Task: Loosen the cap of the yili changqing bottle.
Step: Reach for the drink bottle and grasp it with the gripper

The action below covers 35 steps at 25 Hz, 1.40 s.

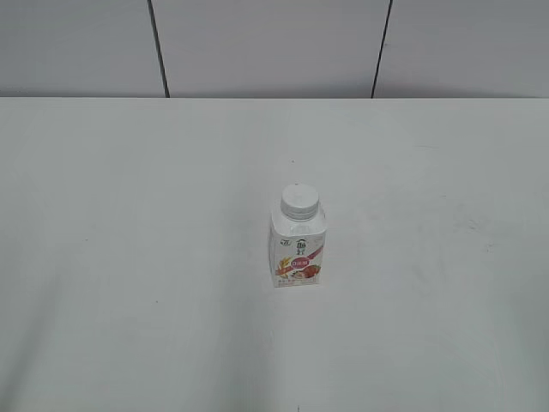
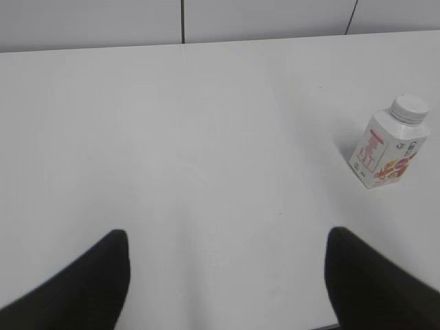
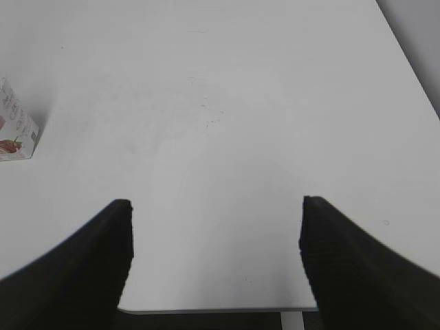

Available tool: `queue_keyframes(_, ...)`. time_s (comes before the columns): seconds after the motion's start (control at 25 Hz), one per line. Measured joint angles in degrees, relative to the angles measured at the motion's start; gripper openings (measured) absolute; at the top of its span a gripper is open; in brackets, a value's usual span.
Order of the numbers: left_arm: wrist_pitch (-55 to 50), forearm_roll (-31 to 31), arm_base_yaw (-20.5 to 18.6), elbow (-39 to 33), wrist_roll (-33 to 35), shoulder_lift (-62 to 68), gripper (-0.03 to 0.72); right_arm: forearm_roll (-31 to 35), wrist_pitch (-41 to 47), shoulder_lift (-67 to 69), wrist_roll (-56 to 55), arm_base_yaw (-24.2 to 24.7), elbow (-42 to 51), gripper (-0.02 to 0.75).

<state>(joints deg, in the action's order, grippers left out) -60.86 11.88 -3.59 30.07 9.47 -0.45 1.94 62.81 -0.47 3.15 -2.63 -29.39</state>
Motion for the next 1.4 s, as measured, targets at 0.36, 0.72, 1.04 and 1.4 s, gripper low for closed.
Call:
queue_keyframes(0.36,0.0,0.0,0.0,0.0,0.0,0.0,0.533,0.0,0.0,0.0,0.0,0.0,0.0,0.592)
queue_keyframes(0.72,0.0,0.0,0.0,0.0,0.0,0.0,0.533,0.0,0.0,0.0,0.0,0.0,0.0,0.592)
queue_keyframes(1.04,0.0,0.0,0.0,0.0,0.0,0.0,0.533,0.0,0.0,0.0,0.0,0.0,0.0,0.592)
queue_keyframes(1.4,0.0,0.05,0.0,0.0,0.0,0.0,0.533,0.0,0.0,0.0,0.0,0.0,0.0,0.592)
